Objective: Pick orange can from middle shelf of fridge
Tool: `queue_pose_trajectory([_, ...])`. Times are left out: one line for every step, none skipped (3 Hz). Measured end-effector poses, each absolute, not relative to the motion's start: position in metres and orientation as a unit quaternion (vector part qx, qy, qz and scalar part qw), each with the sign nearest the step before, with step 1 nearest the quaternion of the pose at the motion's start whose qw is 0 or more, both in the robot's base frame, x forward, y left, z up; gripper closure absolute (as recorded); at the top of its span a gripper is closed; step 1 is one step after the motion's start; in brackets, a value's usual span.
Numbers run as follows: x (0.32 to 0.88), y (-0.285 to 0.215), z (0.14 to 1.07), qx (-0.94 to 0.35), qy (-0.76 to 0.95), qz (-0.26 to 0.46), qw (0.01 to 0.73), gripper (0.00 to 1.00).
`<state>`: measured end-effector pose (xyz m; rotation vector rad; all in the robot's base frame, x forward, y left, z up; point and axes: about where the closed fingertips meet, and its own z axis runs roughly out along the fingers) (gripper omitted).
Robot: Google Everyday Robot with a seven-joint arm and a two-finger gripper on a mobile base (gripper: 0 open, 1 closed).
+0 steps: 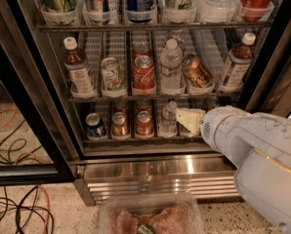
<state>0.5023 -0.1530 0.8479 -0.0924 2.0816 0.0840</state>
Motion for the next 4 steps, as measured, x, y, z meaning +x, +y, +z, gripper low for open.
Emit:
queue_pose_trajectory([0.4974,-0.1457,0.8634,-0.053,0.851,0.033,0.522,0.02])
queue_pose_trajectory([0.4981,-0.1452,0.8619,-0.062,0.851,0.028,0.521,0.0])
queue_pose_trajectory([0.4926,-0.1443,0.8556,-0.077,0.851,0.026,0.519,0.0])
queue_pose_trajectory([0.4994,-0.1468,0.8594,-0.066,0.848,0.029,0.525,0.0])
